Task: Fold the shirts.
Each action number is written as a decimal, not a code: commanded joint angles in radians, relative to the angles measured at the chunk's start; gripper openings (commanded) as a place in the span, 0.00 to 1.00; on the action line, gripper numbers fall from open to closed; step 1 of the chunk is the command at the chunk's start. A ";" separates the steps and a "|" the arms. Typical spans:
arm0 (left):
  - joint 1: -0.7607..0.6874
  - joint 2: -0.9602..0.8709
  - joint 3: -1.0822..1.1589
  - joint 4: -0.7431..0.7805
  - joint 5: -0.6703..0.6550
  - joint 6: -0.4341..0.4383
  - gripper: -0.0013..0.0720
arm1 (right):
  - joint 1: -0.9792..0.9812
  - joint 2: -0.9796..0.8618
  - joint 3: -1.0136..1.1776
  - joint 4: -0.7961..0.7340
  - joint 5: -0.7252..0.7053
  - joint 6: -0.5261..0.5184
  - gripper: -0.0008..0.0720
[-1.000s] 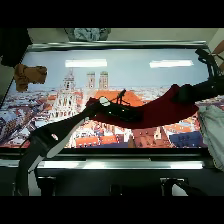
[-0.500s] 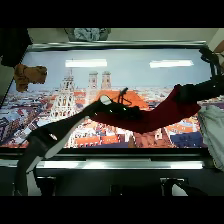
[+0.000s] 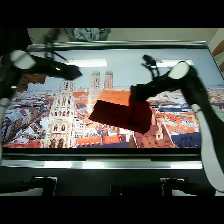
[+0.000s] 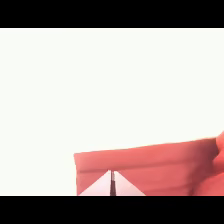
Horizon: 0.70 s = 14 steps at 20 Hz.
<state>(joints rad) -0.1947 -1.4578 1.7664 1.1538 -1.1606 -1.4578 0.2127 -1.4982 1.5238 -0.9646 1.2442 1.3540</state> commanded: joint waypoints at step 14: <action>0.081 0.235 -0.107 0.088 -0.062 0.021 0.06 | -0.124 -0.077 0.000 -0.172 0.077 -0.025 0.96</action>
<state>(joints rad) -0.1139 -1.2247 1.6970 1.2198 -1.2232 -1.4490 0.2245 -1.6520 1.5242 -0.8154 1.0882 1.2808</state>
